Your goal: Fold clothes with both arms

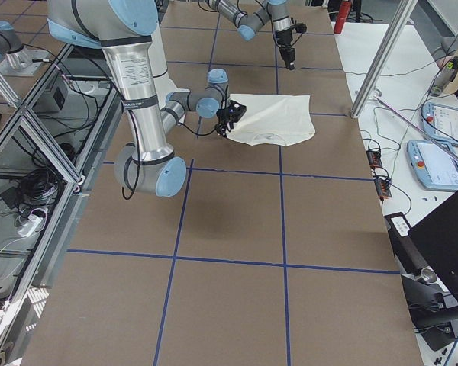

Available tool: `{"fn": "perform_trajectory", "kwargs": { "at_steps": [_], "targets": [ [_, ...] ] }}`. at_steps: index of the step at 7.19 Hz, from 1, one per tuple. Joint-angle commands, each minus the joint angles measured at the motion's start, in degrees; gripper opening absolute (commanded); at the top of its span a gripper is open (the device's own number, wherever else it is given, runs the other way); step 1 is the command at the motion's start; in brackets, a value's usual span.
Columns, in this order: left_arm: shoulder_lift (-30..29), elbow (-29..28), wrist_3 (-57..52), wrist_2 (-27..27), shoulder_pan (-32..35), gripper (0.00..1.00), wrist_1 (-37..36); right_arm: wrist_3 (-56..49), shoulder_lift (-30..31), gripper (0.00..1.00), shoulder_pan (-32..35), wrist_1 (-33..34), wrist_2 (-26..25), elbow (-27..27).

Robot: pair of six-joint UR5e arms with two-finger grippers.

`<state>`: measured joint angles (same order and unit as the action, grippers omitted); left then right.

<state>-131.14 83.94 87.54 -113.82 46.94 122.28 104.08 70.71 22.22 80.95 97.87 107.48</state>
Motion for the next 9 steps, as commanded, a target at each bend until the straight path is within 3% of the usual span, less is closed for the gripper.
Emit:
{"fn": "perform_trajectory", "kwargs": {
  "at_steps": [1, 3, 4, 5, 6, 9],
  "targets": [
    [0.01, -0.01, 0.0, 0.0, -0.01, 0.5, -0.03, 0.51, -0.23, 0.65, -0.5, -0.09, -0.04, -0.34],
    [0.01, -0.01, 0.0, 0.0, -0.01, 0.5, -0.03, 0.51, -0.14, 0.64, -0.86, -0.09, -0.13, -0.87],
    [-0.08, -0.01, 0.0, 0.09, -0.01, 0.5, -0.03, 0.42, -0.05, 0.59, -0.86, -0.09, -0.04, -0.87],
    [-0.08, 0.08, 0.0, 0.0, -0.01, 0.5, -0.03, 0.51, -0.05, 0.41, -0.77, -0.01, -0.04, -0.87],
    [-0.17, 0.08, 0.09, 0.0, -0.01, 0.5, -0.03, 0.42, 0.21, 0.03, -0.77, -0.09, -0.04, -0.87],
    [-0.08, 0.17, 0.09, 0.0, -0.01, 0.5, -0.03, 0.42, 0.13, 0.0, -0.6, 0.0, 0.22, 0.26]
  ]
}}
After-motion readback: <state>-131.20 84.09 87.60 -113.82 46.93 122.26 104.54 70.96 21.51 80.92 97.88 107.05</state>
